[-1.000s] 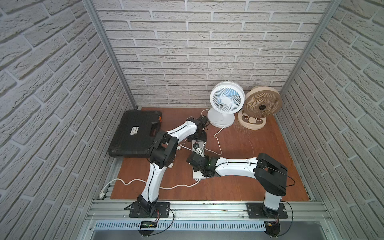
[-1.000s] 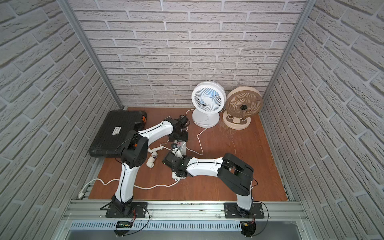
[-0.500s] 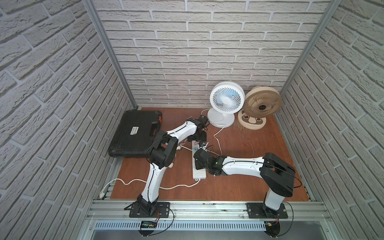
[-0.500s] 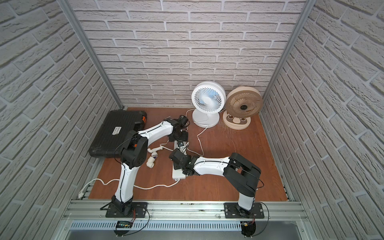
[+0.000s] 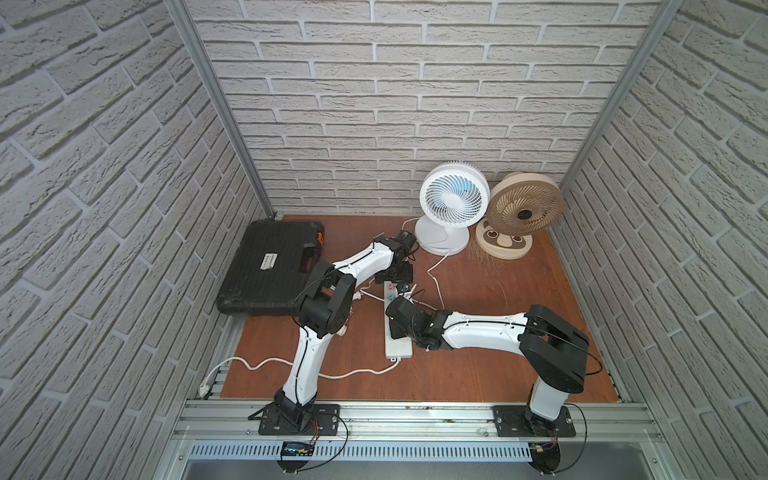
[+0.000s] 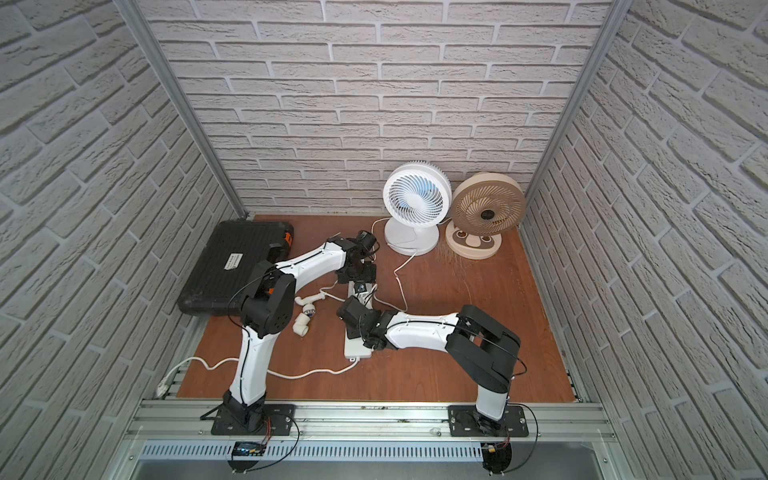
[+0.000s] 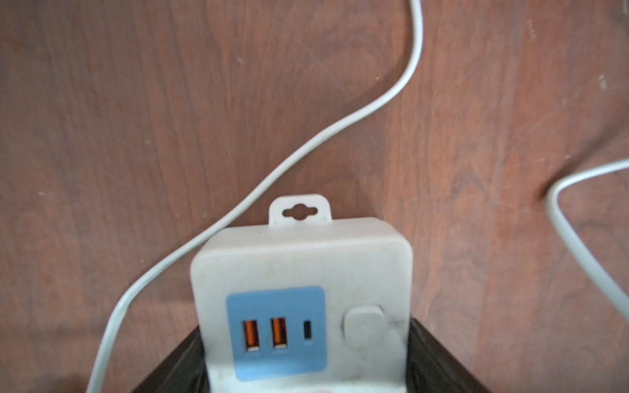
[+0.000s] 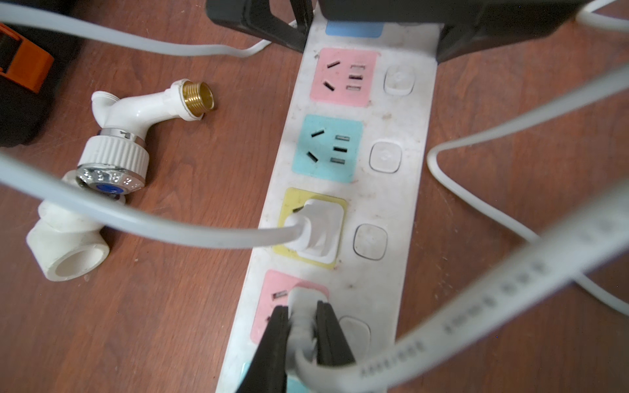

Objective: Unplug the desk fan from the power strip
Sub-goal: Remove the plug from the socket.

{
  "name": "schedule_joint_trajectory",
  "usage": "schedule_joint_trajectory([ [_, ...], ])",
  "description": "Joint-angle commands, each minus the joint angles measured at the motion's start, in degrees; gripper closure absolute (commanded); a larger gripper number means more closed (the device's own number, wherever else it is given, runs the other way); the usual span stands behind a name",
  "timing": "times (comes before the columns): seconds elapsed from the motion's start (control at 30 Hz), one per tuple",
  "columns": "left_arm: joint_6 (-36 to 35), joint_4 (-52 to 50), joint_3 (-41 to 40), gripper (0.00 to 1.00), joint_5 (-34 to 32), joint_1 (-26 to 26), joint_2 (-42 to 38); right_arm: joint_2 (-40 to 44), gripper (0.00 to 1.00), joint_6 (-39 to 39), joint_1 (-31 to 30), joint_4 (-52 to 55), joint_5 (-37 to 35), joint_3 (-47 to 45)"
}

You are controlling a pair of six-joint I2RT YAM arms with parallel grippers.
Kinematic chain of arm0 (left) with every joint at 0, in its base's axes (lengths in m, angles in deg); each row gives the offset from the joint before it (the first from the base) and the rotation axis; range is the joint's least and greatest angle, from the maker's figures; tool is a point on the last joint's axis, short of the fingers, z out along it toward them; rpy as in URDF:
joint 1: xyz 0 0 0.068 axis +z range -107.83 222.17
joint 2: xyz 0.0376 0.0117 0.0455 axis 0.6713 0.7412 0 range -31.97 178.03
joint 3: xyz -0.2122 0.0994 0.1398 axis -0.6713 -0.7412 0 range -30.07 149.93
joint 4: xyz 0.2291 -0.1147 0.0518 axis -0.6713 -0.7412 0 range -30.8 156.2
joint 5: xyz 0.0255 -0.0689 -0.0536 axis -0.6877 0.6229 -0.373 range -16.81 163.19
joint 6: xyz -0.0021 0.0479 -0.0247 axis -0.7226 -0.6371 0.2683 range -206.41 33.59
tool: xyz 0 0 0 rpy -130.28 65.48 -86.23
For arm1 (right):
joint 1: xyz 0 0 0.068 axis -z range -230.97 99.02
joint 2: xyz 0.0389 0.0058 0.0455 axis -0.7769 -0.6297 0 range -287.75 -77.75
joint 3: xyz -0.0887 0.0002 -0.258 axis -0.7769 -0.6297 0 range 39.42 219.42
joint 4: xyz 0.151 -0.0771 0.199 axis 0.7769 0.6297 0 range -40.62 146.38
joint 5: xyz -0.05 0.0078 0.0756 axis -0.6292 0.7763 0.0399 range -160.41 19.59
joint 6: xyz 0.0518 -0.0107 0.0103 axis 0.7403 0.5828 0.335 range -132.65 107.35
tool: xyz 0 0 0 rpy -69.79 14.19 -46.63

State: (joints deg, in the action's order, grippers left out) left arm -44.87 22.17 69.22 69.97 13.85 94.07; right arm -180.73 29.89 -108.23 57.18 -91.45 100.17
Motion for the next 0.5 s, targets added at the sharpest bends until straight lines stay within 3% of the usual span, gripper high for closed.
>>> schedule_joint_trajectory([
  [0.0, 0.38, -3.15, -3.54, 1.0, 1.42, 0.69, 4.2, -1.38, 0.97, -2.28, -1.27, 2.25, -4.54, 2.37],
  [0.2, 0.38, -2.88, -3.58, 1.0, 1.58, 0.7, 4.29, -2.72, 0.97, -4.28, -2.8, 4.6, -8.02, 5.1],
  [0.47, 0.38, -2.84, -3.78, 1.0, 1.47, 0.67, 4.2, -3.28, 0.97, -4.51, -3.13, 4.18, -7.28, 5.63],
])
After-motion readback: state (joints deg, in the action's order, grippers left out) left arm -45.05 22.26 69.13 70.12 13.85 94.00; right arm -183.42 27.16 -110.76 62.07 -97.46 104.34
